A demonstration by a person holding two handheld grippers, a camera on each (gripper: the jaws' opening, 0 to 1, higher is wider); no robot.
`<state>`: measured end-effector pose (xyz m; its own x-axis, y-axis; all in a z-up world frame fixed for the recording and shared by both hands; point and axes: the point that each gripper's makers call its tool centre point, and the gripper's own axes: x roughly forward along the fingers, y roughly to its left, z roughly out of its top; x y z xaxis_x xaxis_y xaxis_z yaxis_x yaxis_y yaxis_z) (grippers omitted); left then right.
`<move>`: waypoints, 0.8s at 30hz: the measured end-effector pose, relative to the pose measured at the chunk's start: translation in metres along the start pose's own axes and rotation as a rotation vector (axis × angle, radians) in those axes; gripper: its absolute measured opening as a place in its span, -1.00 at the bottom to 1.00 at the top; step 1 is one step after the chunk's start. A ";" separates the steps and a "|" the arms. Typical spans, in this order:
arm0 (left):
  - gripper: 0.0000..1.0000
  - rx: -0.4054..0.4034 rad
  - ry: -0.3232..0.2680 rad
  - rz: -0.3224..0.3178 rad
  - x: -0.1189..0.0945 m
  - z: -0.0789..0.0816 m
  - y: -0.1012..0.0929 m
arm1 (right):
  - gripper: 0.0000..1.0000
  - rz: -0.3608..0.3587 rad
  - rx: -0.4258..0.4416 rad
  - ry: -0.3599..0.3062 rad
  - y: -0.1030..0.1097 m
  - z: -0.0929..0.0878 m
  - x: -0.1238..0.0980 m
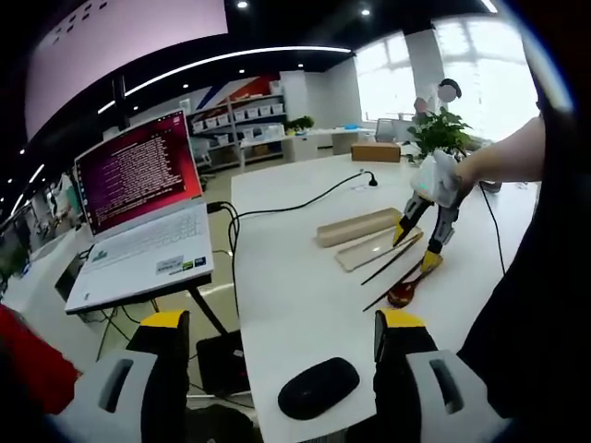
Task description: Arrange the utensils inside the cutlery case until each visible utensil rests in its matching compartment.
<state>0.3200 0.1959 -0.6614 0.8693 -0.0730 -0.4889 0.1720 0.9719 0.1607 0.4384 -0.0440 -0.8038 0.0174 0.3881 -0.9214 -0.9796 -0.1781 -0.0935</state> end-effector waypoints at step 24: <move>0.69 -0.023 0.013 0.010 -0.011 -0.012 -0.002 | -0.22 0.043 -0.010 0.002 0.005 0.011 0.012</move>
<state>0.3045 0.1974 -0.6667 0.8648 -0.0608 -0.4985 0.1529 0.9774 0.1461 0.4316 -0.0300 -0.8113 -0.0247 0.3781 -0.9254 -0.9774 -0.2037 -0.0572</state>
